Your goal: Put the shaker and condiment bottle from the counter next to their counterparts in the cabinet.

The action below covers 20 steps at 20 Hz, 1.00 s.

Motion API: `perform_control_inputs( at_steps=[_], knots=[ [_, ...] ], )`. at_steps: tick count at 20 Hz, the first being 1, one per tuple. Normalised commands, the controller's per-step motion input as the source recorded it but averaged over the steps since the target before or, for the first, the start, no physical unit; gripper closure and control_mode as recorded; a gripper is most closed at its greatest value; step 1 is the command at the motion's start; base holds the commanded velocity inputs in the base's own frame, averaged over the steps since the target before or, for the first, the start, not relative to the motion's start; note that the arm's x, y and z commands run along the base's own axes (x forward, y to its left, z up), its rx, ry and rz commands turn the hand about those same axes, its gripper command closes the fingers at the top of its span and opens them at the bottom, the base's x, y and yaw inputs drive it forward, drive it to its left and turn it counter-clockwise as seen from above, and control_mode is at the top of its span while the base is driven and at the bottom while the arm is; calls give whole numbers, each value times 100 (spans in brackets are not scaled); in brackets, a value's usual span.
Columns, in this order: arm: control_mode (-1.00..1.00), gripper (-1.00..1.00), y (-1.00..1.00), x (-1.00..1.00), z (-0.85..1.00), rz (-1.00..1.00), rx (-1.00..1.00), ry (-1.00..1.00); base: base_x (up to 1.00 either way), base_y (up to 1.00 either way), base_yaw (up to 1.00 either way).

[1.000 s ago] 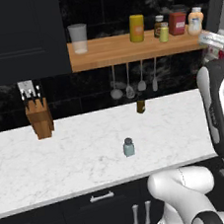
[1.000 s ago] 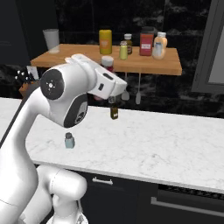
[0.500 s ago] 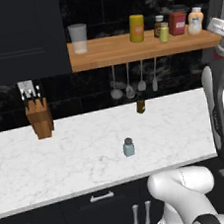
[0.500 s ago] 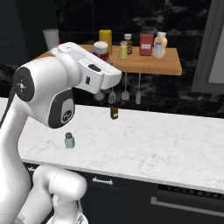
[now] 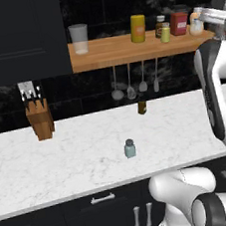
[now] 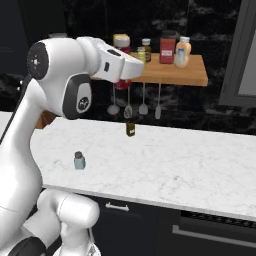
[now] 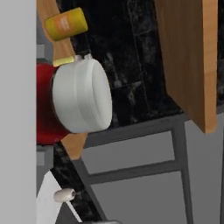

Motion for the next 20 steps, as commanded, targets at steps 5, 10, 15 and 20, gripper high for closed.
perform_control_inputs(
  at_steps=[5, 10, 15, 20],
  knots=[
    [-100, 100, 0, 9, 9, -5, -3, 14, 0, 0, 0],
    [-100, 100, 2, 10, -16, 0, -15, -4, 0, 0, 0],
    [-100, 100, 0, 16, -51, 0, -18, -14, 0, 0, 0],
    [-100, 100, -4, 43, -12, 1, -2, 3, 0, 0, 0]
  ],
)
